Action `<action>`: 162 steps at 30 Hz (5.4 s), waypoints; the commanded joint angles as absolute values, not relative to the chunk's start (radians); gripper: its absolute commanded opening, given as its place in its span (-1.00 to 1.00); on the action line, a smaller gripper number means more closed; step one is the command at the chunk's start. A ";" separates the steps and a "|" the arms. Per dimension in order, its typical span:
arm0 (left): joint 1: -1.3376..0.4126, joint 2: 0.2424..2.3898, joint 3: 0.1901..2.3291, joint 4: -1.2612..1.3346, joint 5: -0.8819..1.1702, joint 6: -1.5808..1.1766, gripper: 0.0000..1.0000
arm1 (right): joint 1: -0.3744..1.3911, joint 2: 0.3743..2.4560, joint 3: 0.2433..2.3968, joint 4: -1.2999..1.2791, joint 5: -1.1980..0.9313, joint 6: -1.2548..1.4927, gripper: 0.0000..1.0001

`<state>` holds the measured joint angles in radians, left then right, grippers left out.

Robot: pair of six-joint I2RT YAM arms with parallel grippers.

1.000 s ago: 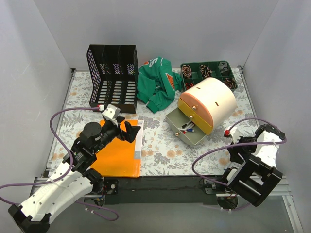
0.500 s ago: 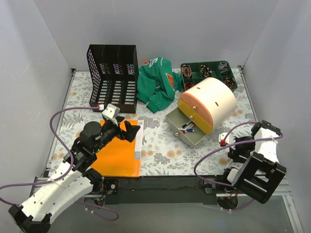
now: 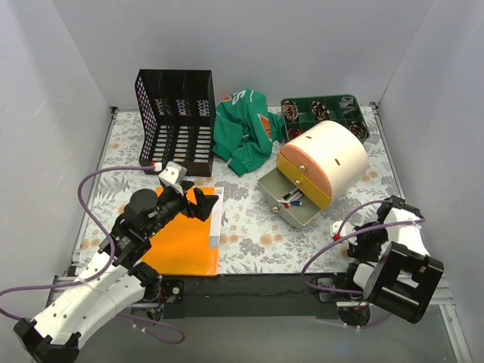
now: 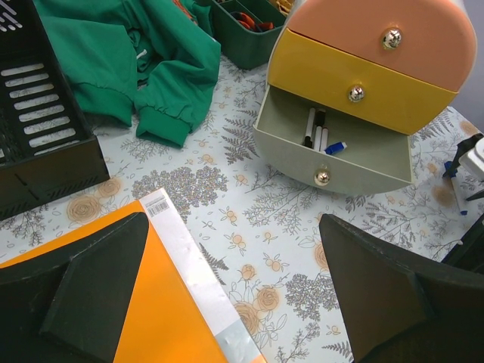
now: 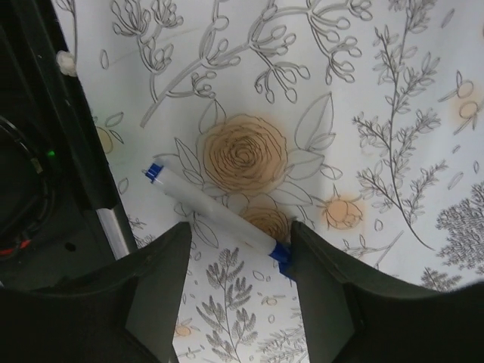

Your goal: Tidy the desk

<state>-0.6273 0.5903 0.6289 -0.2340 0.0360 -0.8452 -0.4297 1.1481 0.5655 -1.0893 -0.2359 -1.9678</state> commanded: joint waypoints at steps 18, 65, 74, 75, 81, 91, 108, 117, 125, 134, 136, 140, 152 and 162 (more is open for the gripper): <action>-0.607 0.606 0.626 -0.219 0.051 -0.839 0.96 | -0.371 1.154 0.471 -0.910 -0.205 -2.138 -0.97; -0.604 0.655 0.587 -0.193 -0.015 -0.845 0.96 | 0.511 0.946 0.947 -0.640 -0.175 -0.548 -0.97; -0.606 0.811 0.597 -0.135 0.198 -1.233 0.96 | 0.514 0.937 0.851 -0.453 -0.028 -0.509 -0.97; -0.606 0.836 0.600 -0.129 0.216 -1.262 0.96 | 0.514 0.939 0.844 -0.434 -0.034 -0.508 -0.97; -0.644 1.000 0.609 -0.074 0.270 -1.381 0.94 | 0.537 0.972 0.841 -0.420 -0.080 -0.489 -0.90; -0.758 1.124 0.670 -0.026 0.207 -1.390 0.93 | 0.555 1.002 0.810 -0.396 -0.054 -0.491 -0.42; -0.816 1.345 0.738 0.087 0.213 -1.379 0.47 | 0.555 0.904 0.976 -0.670 -0.380 -0.641 -0.42; -0.821 1.499 0.805 0.115 0.236 -1.344 -0.38 | 0.537 0.877 1.066 -0.658 -0.302 -0.574 -0.97; -0.821 1.655 0.899 0.143 0.238 -1.335 -0.68 | 0.318 0.812 1.078 -0.624 -0.414 -0.557 -0.97; -0.821 1.839 1.109 0.132 0.221 -1.299 -0.67 | 0.149 0.724 1.017 -0.606 -0.561 -0.531 -0.97; -0.821 1.886 1.146 0.135 0.232 -1.298 -0.66 | 0.134 0.715 1.011 -0.604 -0.572 -0.531 -0.97; -0.822 1.951 1.241 0.161 0.259 -1.316 -0.63 | 0.120 0.704 1.008 -0.603 -0.586 -0.526 -0.97; -0.821 2.046 1.393 0.172 0.264 -1.341 -0.40 | 0.084 0.681 0.982 -0.600 -0.604 -0.522 -0.97; -0.821 1.853 1.243 0.164 0.155 -1.244 -0.01 | 0.078 0.686 0.968 -0.610 -0.649 -0.543 -0.97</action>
<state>-0.8169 2.0251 1.3140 0.1520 0.2272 -1.3151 0.0841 0.6865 0.9821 -0.6281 -0.5930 -0.5312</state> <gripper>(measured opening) 0.470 0.023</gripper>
